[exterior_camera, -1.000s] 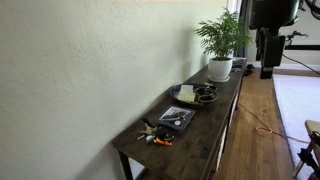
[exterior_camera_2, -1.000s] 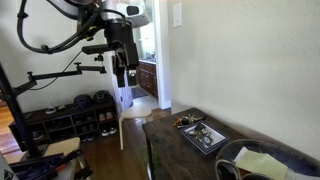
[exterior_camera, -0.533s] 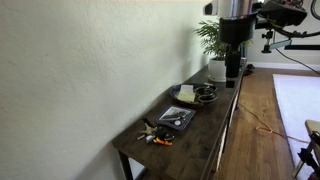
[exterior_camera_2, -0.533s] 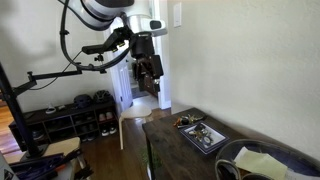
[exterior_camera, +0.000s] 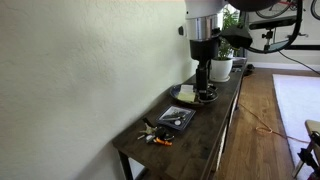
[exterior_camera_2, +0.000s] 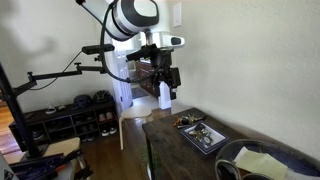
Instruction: Pick the keys and put them on the object
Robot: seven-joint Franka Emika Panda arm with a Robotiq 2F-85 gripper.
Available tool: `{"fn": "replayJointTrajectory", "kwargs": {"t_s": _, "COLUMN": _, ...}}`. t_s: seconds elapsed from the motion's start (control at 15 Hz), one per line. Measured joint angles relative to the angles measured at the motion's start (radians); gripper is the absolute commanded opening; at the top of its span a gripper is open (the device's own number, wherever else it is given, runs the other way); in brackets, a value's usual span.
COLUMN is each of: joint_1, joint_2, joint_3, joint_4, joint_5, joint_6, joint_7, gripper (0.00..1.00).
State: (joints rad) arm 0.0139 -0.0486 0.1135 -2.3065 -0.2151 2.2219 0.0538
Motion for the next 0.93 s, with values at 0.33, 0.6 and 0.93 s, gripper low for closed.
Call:
{"fn": "replayJointTrajectory", "kwargs": {"t_s": 0.33, "joint_1": 0.000, "joint_2": -0.001, "joint_3": 0.000, "joint_4": 0.000, "joint_5": 0.000, "joint_6": -0.001, "joint_7": 0.000, "gripper": 1.00}}
{"fn": "replayJointTrajectory", "kwargs": {"t_s": 0.6, "joint_1": 0.000, "joint_2": 0.004, "joint_3": 0.000, "joint_4": 0.001, "joint_5": 0.000, "joint_6": -0.001, "joint_7": -0.004, "gripper": 1.00}}
{"fn": "replayJointTrajectory", "kwargs": {"t_s": 0.93, "joint_1": 0.005, "joint_2": 0.081, "joint_3": 0.000, "joint_4": 0.029, "joint_5": -0.009, "joint_6": 0.002, "joint_7": -0.061, "gripper": 1.00}}
